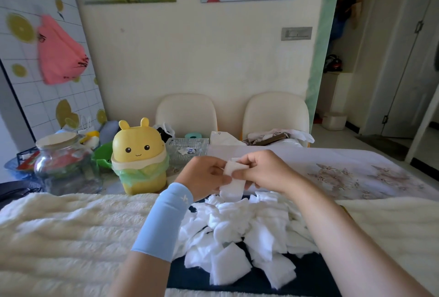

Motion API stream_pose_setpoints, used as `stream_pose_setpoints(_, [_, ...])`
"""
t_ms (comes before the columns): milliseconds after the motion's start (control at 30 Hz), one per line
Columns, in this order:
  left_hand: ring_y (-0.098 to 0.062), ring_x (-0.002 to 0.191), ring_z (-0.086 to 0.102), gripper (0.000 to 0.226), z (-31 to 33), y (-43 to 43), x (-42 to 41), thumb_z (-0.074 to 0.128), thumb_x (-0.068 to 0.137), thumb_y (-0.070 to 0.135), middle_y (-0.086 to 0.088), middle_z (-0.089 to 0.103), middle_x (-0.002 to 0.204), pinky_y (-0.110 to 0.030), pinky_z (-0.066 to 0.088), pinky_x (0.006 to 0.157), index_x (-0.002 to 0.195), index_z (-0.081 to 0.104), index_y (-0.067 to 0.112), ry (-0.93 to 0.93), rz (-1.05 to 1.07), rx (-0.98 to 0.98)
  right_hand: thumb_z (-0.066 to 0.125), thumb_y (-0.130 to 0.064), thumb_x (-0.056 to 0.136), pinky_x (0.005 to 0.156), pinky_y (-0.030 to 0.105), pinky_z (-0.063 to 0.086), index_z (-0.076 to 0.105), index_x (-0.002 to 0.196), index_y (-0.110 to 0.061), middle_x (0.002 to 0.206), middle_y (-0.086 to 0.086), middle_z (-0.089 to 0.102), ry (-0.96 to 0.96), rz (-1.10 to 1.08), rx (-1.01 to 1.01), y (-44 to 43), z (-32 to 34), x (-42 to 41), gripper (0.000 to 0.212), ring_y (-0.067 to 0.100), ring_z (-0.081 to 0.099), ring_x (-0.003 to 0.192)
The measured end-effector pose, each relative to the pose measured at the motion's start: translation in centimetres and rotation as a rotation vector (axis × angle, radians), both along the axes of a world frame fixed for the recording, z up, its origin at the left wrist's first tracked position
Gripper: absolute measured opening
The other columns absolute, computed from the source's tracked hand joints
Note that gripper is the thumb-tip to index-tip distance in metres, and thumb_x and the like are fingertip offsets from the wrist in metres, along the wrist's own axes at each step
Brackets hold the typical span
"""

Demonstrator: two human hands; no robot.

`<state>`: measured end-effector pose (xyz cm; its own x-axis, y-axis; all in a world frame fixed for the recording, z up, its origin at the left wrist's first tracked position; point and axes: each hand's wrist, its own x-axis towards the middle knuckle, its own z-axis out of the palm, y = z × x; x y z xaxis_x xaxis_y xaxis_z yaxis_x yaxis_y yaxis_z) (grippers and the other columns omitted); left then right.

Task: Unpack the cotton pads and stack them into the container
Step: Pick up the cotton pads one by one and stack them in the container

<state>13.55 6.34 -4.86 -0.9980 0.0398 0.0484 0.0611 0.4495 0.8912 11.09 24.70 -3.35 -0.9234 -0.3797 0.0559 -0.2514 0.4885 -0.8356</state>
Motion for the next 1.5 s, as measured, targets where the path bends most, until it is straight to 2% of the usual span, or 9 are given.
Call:
stream_pose_setpoints(233, [-0.028, 0.091, 0.070, 0.029, -1.4, -3.7, 2.0, 0.058, 0.090, -0.006, -0.011, 0.072, 0.097, -0.035, 0.062, 0.073, 0.089, 0.069, 0.021, 0.085, 0.224, 0.181, 0.067, -0.036, 0.085, 0.067, 0.023, 0.049, 0.071, 0.083, -0.031, 0.080, -0.012, 0.071, 0.158, -0.009, 0.125, -3.0, -0.8, 2.0, 0.007, 0.007, 0.065, 0.074])
stream_pose_setpoints(367, [-0.026, 0.083, 0.067, 0.022, -1.3, -5.0, 2.7, 0.054, 0.090, -0.002, -0.010, 0.069, 0.092, -0.021, 0.056, 0.057, 0.090, 0.067, 0.016, 0.101, 0.319, 0.170, 0.066, -0.064, 0.067, 0.074, 0.032, 0.057, 0.075, 0.076, -0.027, 0.075, -0.012, 0.072, 0.076, 0.103, 0.396, -5.2, -1.2, 3.2, 0.039, 0.011, 0.068, 0.075])
stream_pose_setpoints(467, [-0.024, 0.080, 0.065, 0.020, -0.9, -5.0, 2.9, 0.053, 0.092, -0.001, -0.010, 0.068, 0.090, -0.013, 0.049, 0.049, 0.085, 0.066, 0.014, 0.114, 0.341, 0.212, 0.067, -0.046, 0.086, 0.070, 0.030, 0.052, 0.076, 0.075, -0.025, 0.073, -0.008, 0.070, 0.094, 0.135, 0.483, -6.0, -1.5, 3.6, 0.025, 0.014, 0.065, 0.073])
stream_pose_setpoints(700, [-0.029, 0.083, 0.063, 0.012, -1.0, -3.8, 2.4, 0.055, 0.090, 0.002, -0.016, 0.063, 0.085, -0.026, 0.060, 0.064, 0.091, 0.063, -0.007, 0.136, 0.312, 0.200, 0.062, -0.034, 0.098, 0.071, 0.034, 0.050, 0.074, 0.083, -0.007, 0.068, 0.003, 0.065, 0.142, 0.051, 0.220, -2.7, -0.7, 3.3, 0.032, 0.019, 0.058, 0.063])
stream_pose_setpoints(867, [-0.042, 0.091, 0.066, 0.014, -0.7, -1.4, 2.3, 0.054, 0.075, 0.022, -0.021, 0.065, 0.082, -0.056, 0.058, 0.080, 0.073, 0.063, 0.011, 0.183, 0.313, 0.104, 0.059, -0.031, 0.101, 0.083, 0.033, 0.054, 0.079, 0.090, -0.026, 0.080, 0.003, 0.077, 0.173, 0.016, 0.063, 1.3, -0.6, 3.6, 0.024, 0.021, 0.074, 0.073])
stream_pose_setpoints(1067, [-0.039, 0.075, 0.063, 0.021, -0.4, 1.2, 2.2, 0.052, 0.074, 0.022, -0.022, 0.062, 0.078, -0.053, 0.060, 0.074, 0.073, 0.059, 0.002, 0.189, 0.318, 0.046, 0.062, -0.022, 0.099, 0.049, 0.025, 0.039, 0.076, 0.096, -0.014, 0.085, 0.018, 0.076, 0.028, -0.174, -0.246, 3.2, -2.1, 3.6, 0.017, 0.024, 0.075, 0.067])
stream_pose_setpoints(1167, [-0.024, 0.072, 0.068, 0.015, -0.4, 2.1, 2.3, 0.054, 0.089, 0.005, -0.008, 0.065, 0.086, -0.045, 0.063, 0.071, 0.078, 0.063, 0.002, 0.077, 0.338, 0.242, 0.064, -0.016, 0.097, 0.046, 0.025, 0.041, 0.073, 0.103, -0.008, 0.091, 0.019, 0.076, -0.101, -0.164, -0.396, 3.4, -2.0, 3.3, 0.014, 0.027, 0.076, 0.071])
stream_pose_setpoints(1300, [-0.036, 0.085, 0.074, 0.013, -0.2, 2.9, 2.7, 0.063, 0.095, 0.016, -0.019, 0.071, 0.103, -0.046, 0.061, 0.081, 0.097, 0.069, 0.004, -0.063, 0.178, 0.508, 0.063, -0.006, 0.096, 0.046, 0.024, 0.048, 0.072, 0.104, -0.005, 0.087, 0.014, 0.077, -0.183, -0.127, -0.522, 3.0, -1.6, 3.6, 0.012, 0.024, 0.075, 0.070])
stream_pose_setpoints(1500, [-0.019, 0.073, 0.075, 0.017, -0.5, 4.0, 2.9, 0.077, 0.084, 0.008, -0.010, 0.077, 0.087, -0.027, 0.060, 0.067, 0.099, 0.073, 0.003, 0.051, 0.103, 0.308, 0.068, -0.022, 0.094, 0.048, 0.027, 0.050, 0.069, 0.104, -0.002, 0.084, 0.015, 0.071, -0.195, -0.137, -0.469, 2.7, -1.3, 4.1, 0.023, 0.030, 0.077, 0.078])
